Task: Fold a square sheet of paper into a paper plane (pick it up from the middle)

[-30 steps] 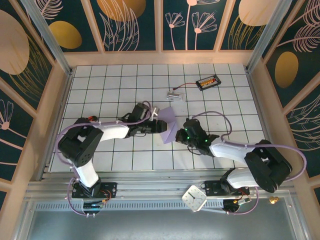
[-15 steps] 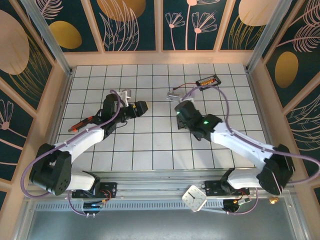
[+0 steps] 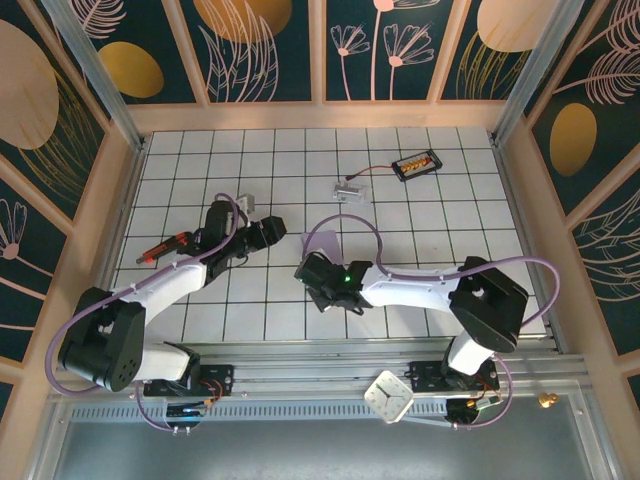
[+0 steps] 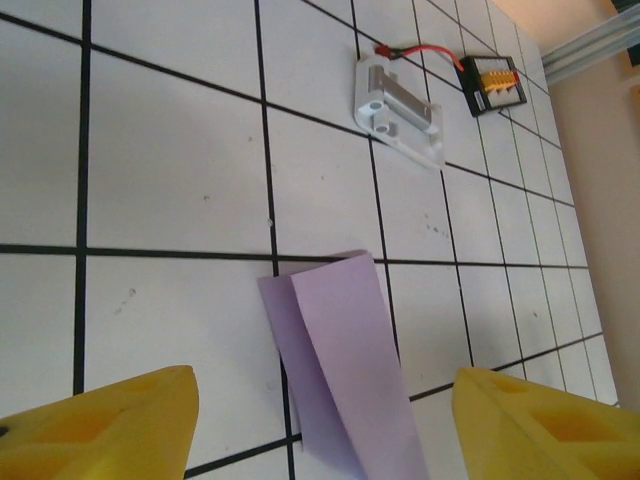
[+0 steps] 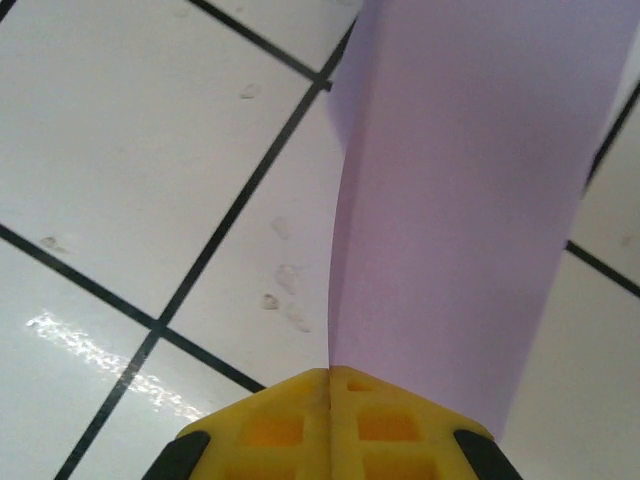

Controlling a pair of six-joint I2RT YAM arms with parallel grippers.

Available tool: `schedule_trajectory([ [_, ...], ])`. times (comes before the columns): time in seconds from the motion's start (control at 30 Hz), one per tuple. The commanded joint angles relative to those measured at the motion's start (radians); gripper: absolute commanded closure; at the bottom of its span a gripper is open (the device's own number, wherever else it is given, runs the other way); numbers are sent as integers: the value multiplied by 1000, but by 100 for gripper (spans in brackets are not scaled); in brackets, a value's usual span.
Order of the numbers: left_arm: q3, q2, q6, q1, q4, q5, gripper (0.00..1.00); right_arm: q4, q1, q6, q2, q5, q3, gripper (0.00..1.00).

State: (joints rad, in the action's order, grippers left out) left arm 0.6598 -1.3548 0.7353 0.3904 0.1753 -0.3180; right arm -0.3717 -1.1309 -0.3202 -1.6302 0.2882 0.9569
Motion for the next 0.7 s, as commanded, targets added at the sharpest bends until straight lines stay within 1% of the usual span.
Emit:
schedule_trajectory([
  [0.0, -17, -13, 37, -5, 49, -98, 36, 92, -4, -12, 0, -67, -31, 100],
  [0.1, -38, -56, 92, -2, 126, -189, 44, 129, -5, -17, 4, -105, -45, 100],
  [0.17, -24, -90, 95, 4, 131, -222, 49, 142, -3, -20, 4, -118, -51, 100],
  [0.27, 10, -130, 77, 38, 122, -231, 58, 147, -3, -25, -3, -122, -54, 100],
  [0.37, 51, -190, 69, 76, 115, -255, 69, 154, 0, -28, -8, -126, -57, 100],
  [0.47, 85, -249, 59, 100, 105, -272, 78, 157, 2, -28, -13, -126, -55, 100],
  [0.53, 110, -271, 39, 105, 81, -273, 80, 158, 4, -28, -16, -126, -56, 100],
  [0.67, 151, -301, 6, 107, 44, -264, 80, 162, 5, -28, -24, -125, -58, 100],
])
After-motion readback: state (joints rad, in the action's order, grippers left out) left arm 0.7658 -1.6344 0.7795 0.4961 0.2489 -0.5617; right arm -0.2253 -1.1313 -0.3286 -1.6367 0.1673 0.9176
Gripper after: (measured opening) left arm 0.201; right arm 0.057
